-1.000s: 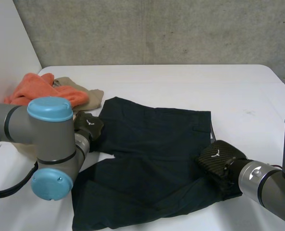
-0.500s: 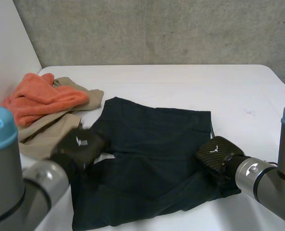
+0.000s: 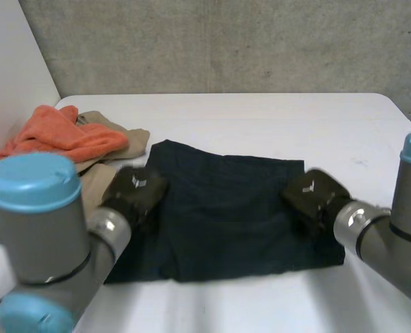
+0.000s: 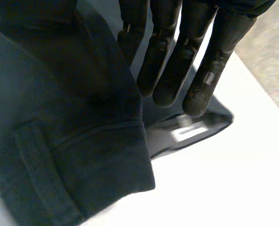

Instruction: Fold the laundry.

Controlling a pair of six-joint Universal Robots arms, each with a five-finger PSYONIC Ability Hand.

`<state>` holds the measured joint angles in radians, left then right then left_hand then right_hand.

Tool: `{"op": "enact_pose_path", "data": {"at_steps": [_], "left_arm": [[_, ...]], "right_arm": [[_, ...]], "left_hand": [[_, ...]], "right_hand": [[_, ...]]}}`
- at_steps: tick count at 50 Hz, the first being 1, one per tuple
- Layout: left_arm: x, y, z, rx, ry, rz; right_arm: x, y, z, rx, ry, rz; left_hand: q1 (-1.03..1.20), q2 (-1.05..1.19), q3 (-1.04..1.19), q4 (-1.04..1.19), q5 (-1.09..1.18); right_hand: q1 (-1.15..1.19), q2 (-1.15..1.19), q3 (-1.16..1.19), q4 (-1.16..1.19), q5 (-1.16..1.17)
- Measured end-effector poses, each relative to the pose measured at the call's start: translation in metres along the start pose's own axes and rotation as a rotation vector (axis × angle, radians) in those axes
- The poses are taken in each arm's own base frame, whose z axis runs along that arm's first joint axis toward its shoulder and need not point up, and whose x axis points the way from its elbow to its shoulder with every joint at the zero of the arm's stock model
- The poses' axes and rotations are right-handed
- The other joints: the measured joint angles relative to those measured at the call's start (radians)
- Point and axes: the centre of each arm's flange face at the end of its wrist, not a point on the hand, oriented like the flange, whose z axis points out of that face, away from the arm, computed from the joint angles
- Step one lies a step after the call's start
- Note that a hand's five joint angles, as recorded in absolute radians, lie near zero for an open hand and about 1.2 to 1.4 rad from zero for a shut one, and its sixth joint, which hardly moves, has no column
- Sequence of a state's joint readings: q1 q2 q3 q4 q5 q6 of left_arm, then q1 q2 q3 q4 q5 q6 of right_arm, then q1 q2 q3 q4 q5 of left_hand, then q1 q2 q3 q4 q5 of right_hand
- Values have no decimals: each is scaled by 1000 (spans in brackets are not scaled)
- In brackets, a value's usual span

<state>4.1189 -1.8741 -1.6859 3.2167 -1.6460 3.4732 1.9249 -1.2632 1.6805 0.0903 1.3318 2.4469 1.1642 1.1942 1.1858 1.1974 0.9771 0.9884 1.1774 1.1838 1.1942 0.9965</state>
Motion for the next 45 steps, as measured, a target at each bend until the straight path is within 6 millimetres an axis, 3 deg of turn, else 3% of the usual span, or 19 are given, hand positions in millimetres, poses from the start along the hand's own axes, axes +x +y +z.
{"op": "enact_pose_path", "data": {"at_steps": [8, 13, 14, 16, 23, 26, 27, 28, 29, 34, 39, 40, 42, 45], "left_arm": [[-14, -25, 71, 177, -113, 139], [-25, -29, 126, 258, -187, 195], [-25, -29, 126, 258, -187, 195], [-30, -29, 155, 299, -220, 203], [-36, -20, 201, 366, -245, 203], [-36, -17, 208, 379, -242, 203], [-35, -16, 213, 388, -238, 203], [-35, -16, 214, 390, -237, 203], [-35, -16, 214, 394, -235, 202], [-37, -29, 204, 406, -237, 196], [-42, -48, 168, 396, -230, 190], [-42, -49, 164, 393, -228, 189], [-40, -48, 146, 368, -211, 187], [-34, -41, 126, 327, -181, 180]], "right_arm": [[32, -21, 49, 137, 201, -31], [43, -35, 93, 235, 291, -77], [43, -35, 93, 235, 291, -77], [47, -37, 118, 282, 336, -116], [52, -25, 171, 316, 429, -212], [52, -20, 180, 310, 446, -227], [51, -16, 189, 303, 459, -240], [51, -15, 190, 303, 460, -241], [52, -14, 192, 303, 464, -242], [58, -25, 181, 323, 476, -216], [74, -55, 131, 360, 475, -109], [74, -56, 129, 361, 474, -103], [75, -61, 103, 340, 442, -44], [68, -55, 80, 268, 378, 27]], "left_hand": [[0, 2, 2, 1, 0], [0, 3, 4, 1, 0], [0, 3, 4, 1, 0], [0, 3, 5, 1, 0], [-21, -37, -25, -32, -13], [-180, -185, -177, -188, -143], [-625, -594, -557, -576, -526], [-723, -657, -640, -661, -612], [-905, -858, -840, -850, -795], [-978, -989, -971, -992, -930], [-978, -989, -971, -992, -930], [-978, -989, -971, -992, -930], [-978, -991, -971, -992, -930], [-978, -991, -971, -992, -931]], "right_hand": [[0, 0, 0, 0, 0], [0, 0, 0, 0, 2], [0, 0, 0, 0, 2], [0, 0, 0, 0, 2], [-4, -8, -6, -9, -3], [-122, -161, -165, -171, -147], [-504, -568, -565, -548, -508], [-504, -568, -565, -548, -508], [-760, -902, -894, -896, -859], [-783, -953, -969, -955, -932], [-783, -953, -969, -955, -932], [-783, -953, -969, -955, -932], [-783, -953, -969, -955, -932], [-783, -953, -969, -955, -932]]}}
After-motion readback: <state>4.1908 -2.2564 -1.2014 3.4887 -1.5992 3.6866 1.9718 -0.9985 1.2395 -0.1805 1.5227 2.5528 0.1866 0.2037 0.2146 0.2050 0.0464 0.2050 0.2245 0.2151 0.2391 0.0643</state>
